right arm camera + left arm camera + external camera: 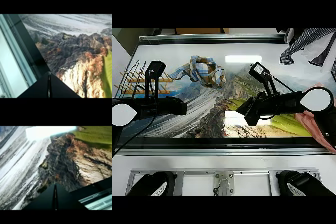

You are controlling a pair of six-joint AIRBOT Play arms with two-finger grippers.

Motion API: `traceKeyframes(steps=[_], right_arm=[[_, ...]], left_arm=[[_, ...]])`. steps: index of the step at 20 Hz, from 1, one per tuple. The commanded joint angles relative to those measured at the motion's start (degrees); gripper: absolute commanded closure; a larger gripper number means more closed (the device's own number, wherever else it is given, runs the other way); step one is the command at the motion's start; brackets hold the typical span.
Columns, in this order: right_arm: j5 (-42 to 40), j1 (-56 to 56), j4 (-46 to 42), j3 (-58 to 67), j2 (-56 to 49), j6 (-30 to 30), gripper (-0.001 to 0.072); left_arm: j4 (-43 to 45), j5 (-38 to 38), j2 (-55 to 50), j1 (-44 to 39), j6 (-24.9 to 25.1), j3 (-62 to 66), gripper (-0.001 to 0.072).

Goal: Fold the clothes and pants, and hang the long-sleeved shirts on hangers.

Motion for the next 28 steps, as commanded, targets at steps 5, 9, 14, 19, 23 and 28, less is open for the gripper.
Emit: traceKeyframes(steps=[5,9,14,19,23,28], right_arm=[[0.0,0.0,0.0,0.0,0.0,0.0,0.0691],[0.0,0.0,0.0,0.0,-0.1,0.0,0.0691],[0.0,0.0,0.0,0.0,0.0,0.0,0.0691],[0.0,0.0,0.0,0.0,0.0,0.0,0.0691],[0.0,0.0,0.0,0.0,0.0,0.0,0.0691],[0.0,0.0,0.0,0.0,0.0,0.0,0.0691]], left_arm=[[0.1,2.4,0.0,0.1,0.0,0.0,0.0569],[0.6,18.2,-2.6,0.3,-0.1,1.2,-0.0006],[0.2,21.5,-25.2,2.0,-0.1,15.5,-0.0006],[0.1,22.1,-54.4,0.7,-0.2,34.3,-0.0006],[-1.5,26.1,-69.3,-0.3,-1.9,44.0,-0.0006],[-8.9,28.3,-78.6,-0.4,-3.8,53.7,-0.0005]])
